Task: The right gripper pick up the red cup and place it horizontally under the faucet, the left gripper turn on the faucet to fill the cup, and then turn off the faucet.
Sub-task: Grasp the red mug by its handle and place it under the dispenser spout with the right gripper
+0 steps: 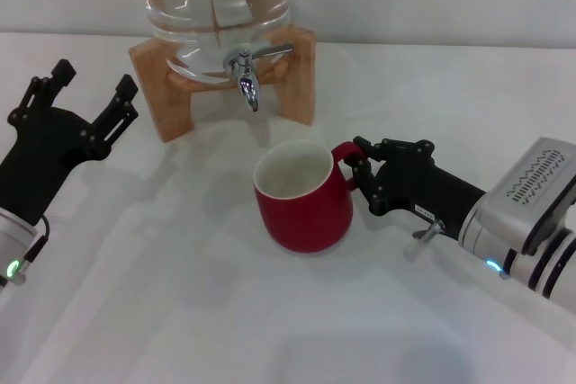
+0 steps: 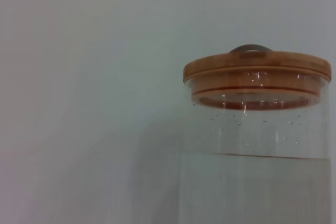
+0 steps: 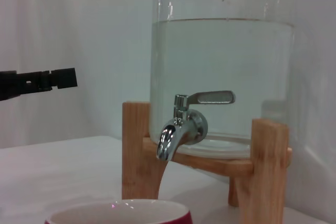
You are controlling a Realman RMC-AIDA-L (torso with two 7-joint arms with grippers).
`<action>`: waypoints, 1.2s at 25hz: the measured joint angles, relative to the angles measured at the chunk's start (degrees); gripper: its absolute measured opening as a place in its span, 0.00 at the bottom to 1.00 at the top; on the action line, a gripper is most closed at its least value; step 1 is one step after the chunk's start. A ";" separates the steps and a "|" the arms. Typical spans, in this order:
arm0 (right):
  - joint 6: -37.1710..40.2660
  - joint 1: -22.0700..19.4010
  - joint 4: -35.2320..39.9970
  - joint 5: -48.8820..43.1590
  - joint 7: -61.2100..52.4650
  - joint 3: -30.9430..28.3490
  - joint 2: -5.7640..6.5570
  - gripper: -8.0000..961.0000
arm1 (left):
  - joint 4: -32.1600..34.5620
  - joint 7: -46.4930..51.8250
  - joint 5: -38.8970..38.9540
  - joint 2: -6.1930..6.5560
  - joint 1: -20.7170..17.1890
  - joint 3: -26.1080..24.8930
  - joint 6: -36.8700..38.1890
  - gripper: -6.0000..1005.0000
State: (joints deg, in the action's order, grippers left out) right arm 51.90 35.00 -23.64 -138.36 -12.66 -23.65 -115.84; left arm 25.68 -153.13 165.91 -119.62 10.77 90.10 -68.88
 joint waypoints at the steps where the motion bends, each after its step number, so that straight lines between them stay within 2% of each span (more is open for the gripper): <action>1: -0.09 0.09 0.00 -0.08 0.00 -0.12 0.00 0.15 | -0.01 0.00 0.01 0.00 0.09 0.07 0.05 0.87; 30: -9.44 8.67 -0.05 0.19 -0.07 -2.59 -0.35 0.15 | -0.02 0.02 -0.50 -0.09 -0.03 0.43 -0.29 0.87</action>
State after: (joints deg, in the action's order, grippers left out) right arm 42.46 43.67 -23.69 -138.17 -12.73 -26.23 -116.19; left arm 25.66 -153.11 165.40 -119.71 10.74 90.53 -69.17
